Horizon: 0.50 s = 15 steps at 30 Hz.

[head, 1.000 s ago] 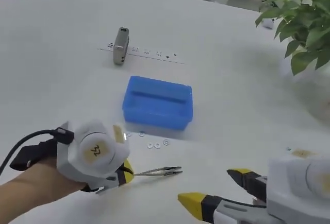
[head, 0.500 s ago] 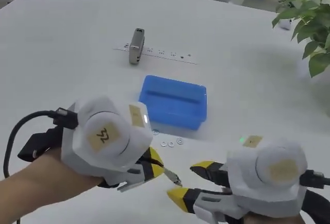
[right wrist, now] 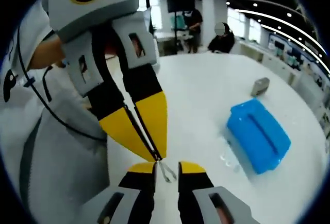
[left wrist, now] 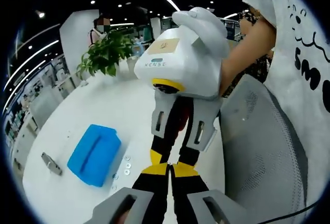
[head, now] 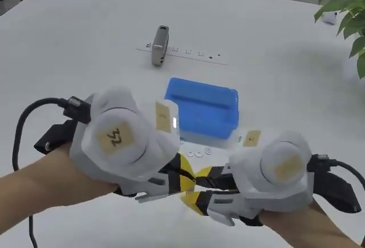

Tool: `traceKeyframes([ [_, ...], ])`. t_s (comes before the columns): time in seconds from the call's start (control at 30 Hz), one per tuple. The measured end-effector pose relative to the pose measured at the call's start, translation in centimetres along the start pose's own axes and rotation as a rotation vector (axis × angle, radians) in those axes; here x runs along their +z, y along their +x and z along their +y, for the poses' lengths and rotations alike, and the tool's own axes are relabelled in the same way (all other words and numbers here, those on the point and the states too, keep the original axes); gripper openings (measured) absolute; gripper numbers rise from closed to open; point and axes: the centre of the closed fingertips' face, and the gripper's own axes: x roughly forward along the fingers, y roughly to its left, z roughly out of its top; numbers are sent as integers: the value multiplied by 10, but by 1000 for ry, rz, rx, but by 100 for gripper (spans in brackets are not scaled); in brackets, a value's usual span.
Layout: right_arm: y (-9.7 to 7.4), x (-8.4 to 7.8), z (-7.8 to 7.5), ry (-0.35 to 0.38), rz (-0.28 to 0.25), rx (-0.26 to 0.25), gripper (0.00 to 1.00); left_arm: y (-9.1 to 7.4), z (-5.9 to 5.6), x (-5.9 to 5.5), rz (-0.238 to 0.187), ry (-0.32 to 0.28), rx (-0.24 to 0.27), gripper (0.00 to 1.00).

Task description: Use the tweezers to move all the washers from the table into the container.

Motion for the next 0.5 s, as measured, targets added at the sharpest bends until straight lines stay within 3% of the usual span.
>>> traceKeyframes([
  [0.1, 2, 1, 0, -23, -1, 7, 5, -4, 0, 5, -7, 9, -3, 0],
  [0.27, -1, 5, 1, -22, -16, 11, 4, -6, 1, 7, -5, 13, 17, 0],
  [0.43, -1, 6, -2, -26, -22, -11, 2, -11, 11, 5, -48, -94, 144, 0],
  [0.5, -2, 6, -7, -13, -29, -23, 2, -16, 13, 1, -76, -194, 188, 11],
])
